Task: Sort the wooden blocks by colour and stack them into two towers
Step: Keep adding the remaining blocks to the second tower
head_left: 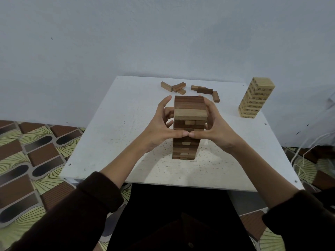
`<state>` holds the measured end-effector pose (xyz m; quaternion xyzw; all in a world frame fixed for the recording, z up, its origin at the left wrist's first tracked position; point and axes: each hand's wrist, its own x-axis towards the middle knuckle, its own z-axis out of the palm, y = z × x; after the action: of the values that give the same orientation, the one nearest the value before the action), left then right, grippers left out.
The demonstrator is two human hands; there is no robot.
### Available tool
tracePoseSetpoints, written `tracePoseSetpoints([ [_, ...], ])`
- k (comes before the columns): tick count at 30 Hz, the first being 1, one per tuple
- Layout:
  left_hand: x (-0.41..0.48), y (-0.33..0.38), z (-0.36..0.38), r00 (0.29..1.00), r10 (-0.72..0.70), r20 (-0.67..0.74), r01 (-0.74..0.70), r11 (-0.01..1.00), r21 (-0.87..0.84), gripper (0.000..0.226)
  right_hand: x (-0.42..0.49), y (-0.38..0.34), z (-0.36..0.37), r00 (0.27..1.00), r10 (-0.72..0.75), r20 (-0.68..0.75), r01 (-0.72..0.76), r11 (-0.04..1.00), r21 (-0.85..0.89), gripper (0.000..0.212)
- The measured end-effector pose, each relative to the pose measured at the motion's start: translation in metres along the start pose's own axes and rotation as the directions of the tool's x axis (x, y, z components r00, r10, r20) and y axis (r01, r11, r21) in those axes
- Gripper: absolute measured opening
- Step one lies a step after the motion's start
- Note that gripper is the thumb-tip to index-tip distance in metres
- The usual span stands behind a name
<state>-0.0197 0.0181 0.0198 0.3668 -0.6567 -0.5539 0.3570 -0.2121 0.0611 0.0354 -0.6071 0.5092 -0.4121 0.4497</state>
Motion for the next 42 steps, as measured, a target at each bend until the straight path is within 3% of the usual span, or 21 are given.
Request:
tracePoseSetpoints([
  [6,-0.001,-0.005,0.0,1.0,-0.009,0.015,0.01,1.0,-0.01,0.119,-0.001,0.001,0.0,1.0,0.004,0.007,-0.004,1.0,-0.006,0.101],
  [42,-0.002,-0.019,0.001,1.0,-0.021,0.002,0.021,0.999,-0.033,0.116,0.0,0.012,0.003,0.999,0.032,-0.002,-0.032,0.999,-0.01,0.098],
])
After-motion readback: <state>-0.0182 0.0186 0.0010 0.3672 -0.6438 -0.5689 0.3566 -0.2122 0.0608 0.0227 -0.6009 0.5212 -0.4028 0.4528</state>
